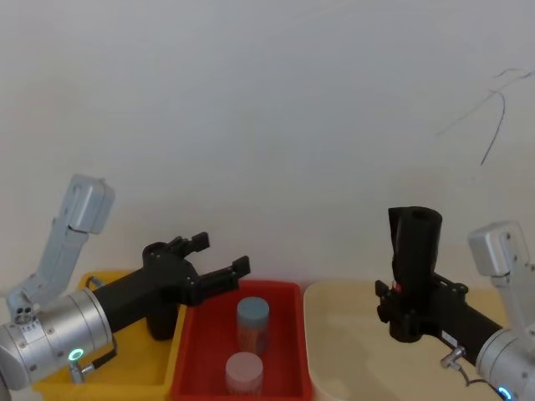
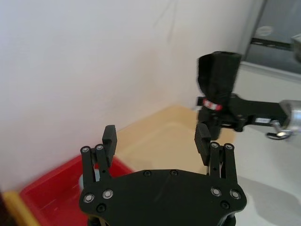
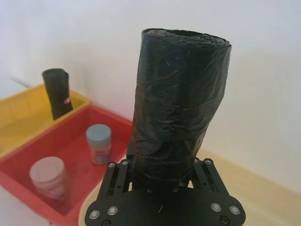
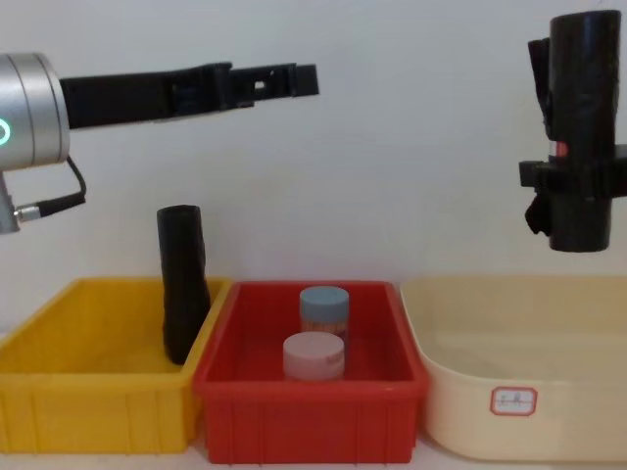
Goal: Pick up the garbage bag with the one hand and transfer it to the other hand.
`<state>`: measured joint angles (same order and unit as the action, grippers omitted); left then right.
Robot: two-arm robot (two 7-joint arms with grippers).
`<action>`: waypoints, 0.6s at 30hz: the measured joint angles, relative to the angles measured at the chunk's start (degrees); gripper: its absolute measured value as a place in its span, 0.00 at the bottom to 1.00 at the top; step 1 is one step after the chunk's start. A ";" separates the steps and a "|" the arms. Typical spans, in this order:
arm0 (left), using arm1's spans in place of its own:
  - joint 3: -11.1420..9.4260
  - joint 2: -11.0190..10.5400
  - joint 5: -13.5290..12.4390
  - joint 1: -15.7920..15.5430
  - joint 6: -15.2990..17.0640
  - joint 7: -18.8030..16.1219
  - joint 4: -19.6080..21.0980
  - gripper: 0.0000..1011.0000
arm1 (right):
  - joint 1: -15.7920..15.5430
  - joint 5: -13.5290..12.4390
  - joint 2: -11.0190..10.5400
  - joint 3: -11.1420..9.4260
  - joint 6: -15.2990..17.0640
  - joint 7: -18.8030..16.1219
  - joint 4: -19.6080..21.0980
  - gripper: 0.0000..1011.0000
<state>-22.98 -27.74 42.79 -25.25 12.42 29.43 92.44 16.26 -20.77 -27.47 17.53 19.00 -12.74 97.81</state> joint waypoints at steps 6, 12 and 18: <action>-0.14 0.72 -1.50 0.35 0.62 -4.62 -0.85 0.99 | 0.76 0.54 0.13 -0.30 0.14 0.07 -1.78 0.53; -0.80 2.06 -3.21 0.14 1.23 -8.50 -2.56 0.99 | 1.49 0.97 0.29 -0.35 0.16 -0.29 -3.56 0.53; -1.34 3.45 -4.42 -0.51 1.42 -10.77 -4.40 0.99 | 2.10 1.27 0.49 -0.30 0.08 -1.18 -5.02 0.53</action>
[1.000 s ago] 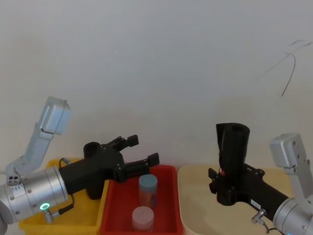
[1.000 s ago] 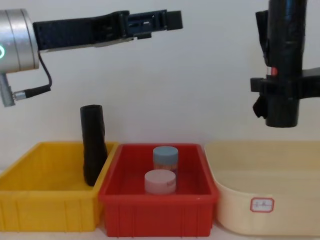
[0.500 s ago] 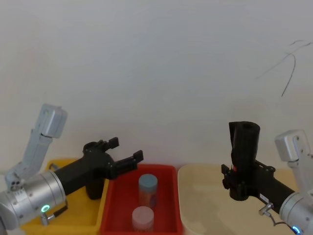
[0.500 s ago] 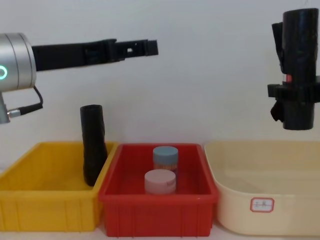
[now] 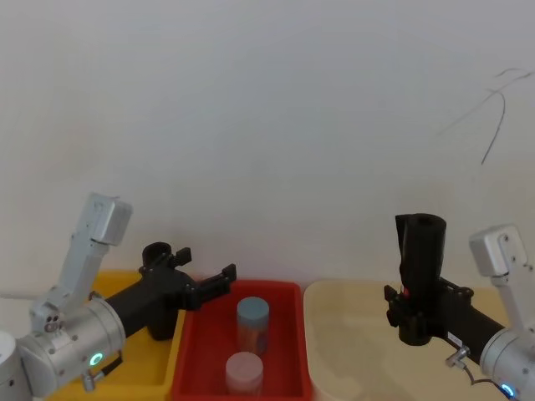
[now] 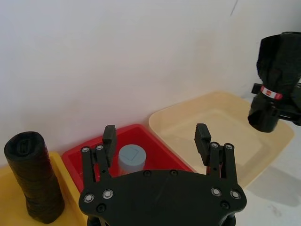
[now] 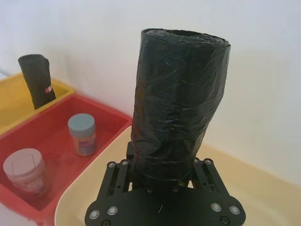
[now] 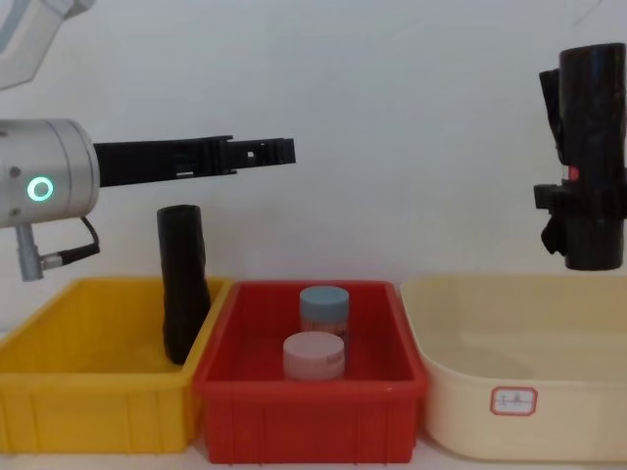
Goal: Pick up the garbage bag with the one hand and transfer it to the other hand.
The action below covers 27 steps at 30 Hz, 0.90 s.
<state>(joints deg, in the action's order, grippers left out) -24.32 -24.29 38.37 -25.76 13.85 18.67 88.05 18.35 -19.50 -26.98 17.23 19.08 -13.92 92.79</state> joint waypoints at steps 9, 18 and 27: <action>-0.89 1.62 -1.50 -1.10 0.26 -1.47 -2.21 0.99 | 0.62 0.14 0.22 0.48 -0.95 -1.95 -1.88 0.53; -1.35 2.48 -2.30 -1.67 0.38 -2.08 -3.37 0.99 | 1.15 0.37 0.49 1.02 -1.85 -3.78 -3.48 0.64; -1.58 2.86 -2.69 -1.93 0.46 -2.38 -3.95 0.99 | 1.39 0.50 0.62 1.28 -2.29 -4.65 -4.26 0.87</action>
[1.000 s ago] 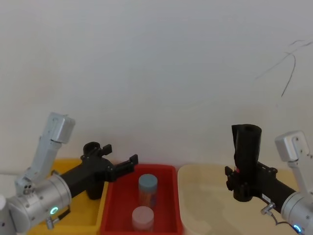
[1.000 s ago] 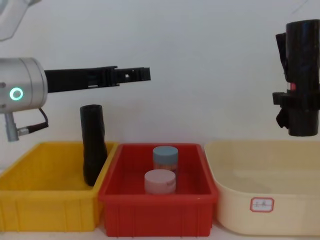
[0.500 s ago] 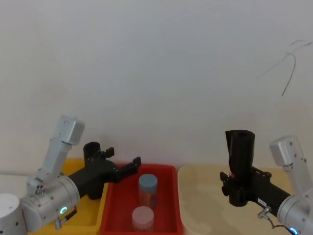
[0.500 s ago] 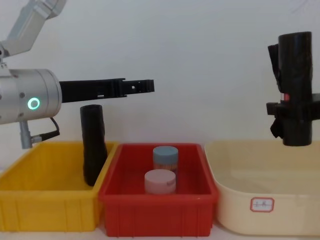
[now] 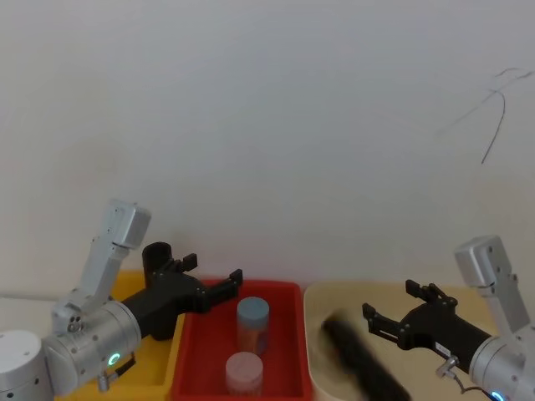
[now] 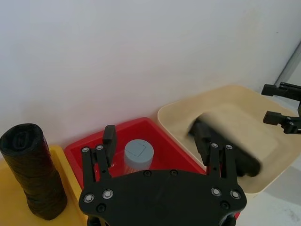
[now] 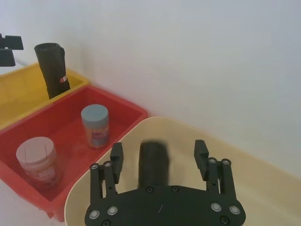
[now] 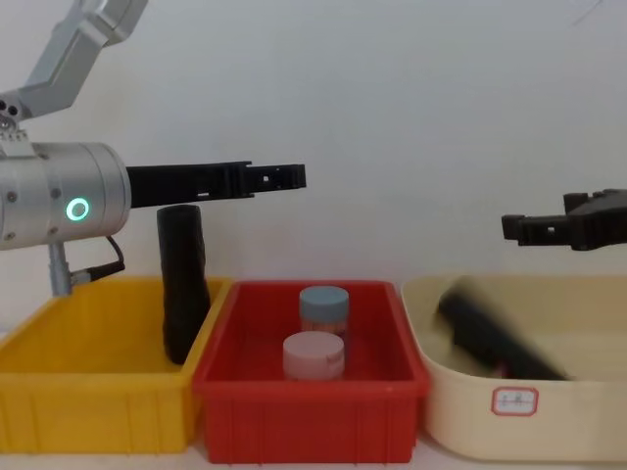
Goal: Pick up the garbage bag with the one hand and transfer it to the other hand.
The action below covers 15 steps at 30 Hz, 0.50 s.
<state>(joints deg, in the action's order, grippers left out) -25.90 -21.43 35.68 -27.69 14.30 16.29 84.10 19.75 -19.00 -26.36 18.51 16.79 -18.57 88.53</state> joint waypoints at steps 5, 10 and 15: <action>-0.07 0.12 -0.12 -0.09 0.03 -0.08 -0.14 0.99 | 0.10 0.04 0.03 0.10 -0.17 -0.24 -0.25 0.99; -0.11 0.21 -0.20 -0.14 0.06 -0.13 -0.25 0.99 | 0.14 0.06 0.05 0.16 -0.25 -0.43 -0.39 0.99; -0.14 0.27 -0.25 -0.17 0.06 -0.17 -0.34 0.99 | 0.15 0.19 0.10 0.20 -0.23 -0.47 -0.41 0.99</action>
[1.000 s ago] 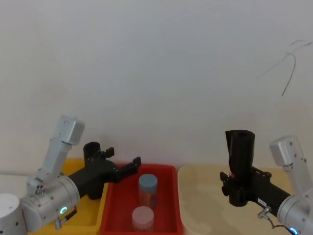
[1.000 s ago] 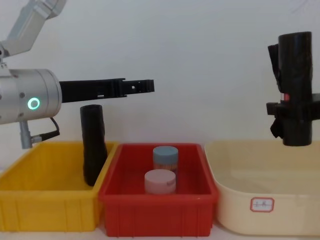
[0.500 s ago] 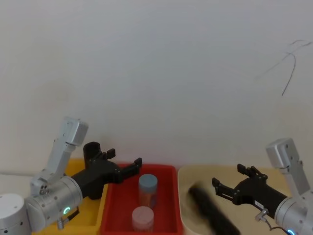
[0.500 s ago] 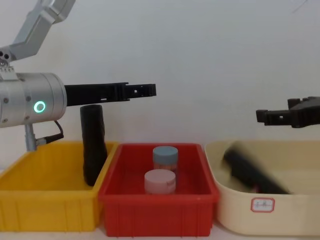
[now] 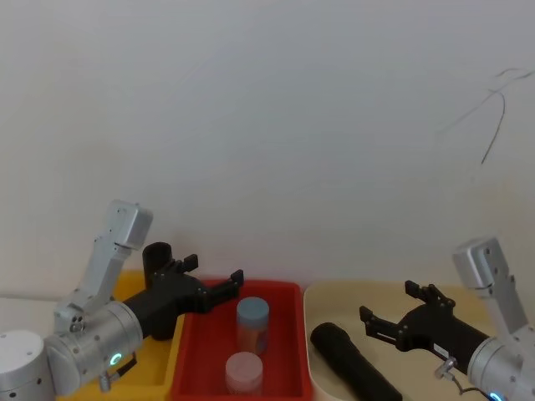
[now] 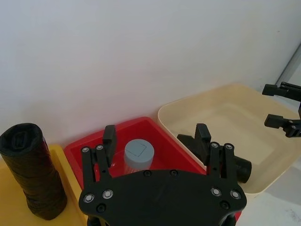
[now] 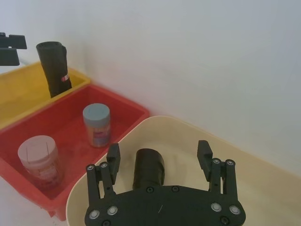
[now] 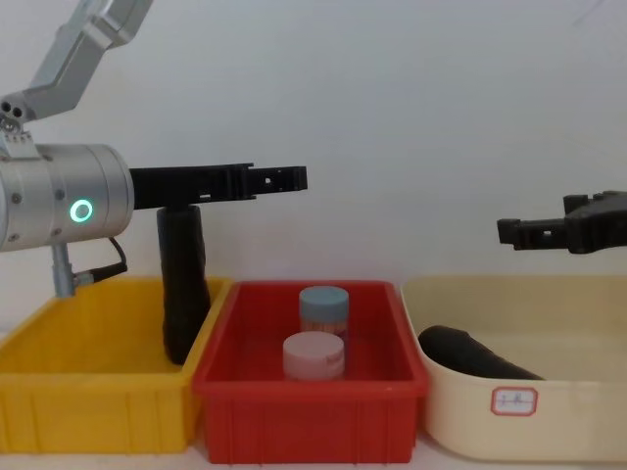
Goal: Pick up the garbage bag with the one hand and transfer it to the other hand.
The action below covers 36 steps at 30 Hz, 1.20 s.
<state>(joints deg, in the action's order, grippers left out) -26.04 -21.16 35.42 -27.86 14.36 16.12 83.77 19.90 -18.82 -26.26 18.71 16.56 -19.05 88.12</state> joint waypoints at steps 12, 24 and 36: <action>-0.04 0.06 -0.07 -0.05 0.00 -0.07 -0.08 0.99 | 1.33 2.09 0.39 2.72 3.50 -0.58 0.90 0.99; -0.04 0.10 -0.09 -0.07 0.00 -0.08 -0.12 0.99 | 5.28 4.81 2.52 7.77 9.43 -2.53 -0.20 0.99; -0.04 0.10 -0.08 -0.08 -0.01 -0.06 -0.12 0.99 | 8.94 6.84 4.22 11.54 13.32 -5.18 -1.32 0.99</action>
<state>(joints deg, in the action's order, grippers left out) -26.08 -21.06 35.34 -27.94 14.36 16.05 83.64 28.84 -11.98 -22.04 30.25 29.88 -24.22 86.80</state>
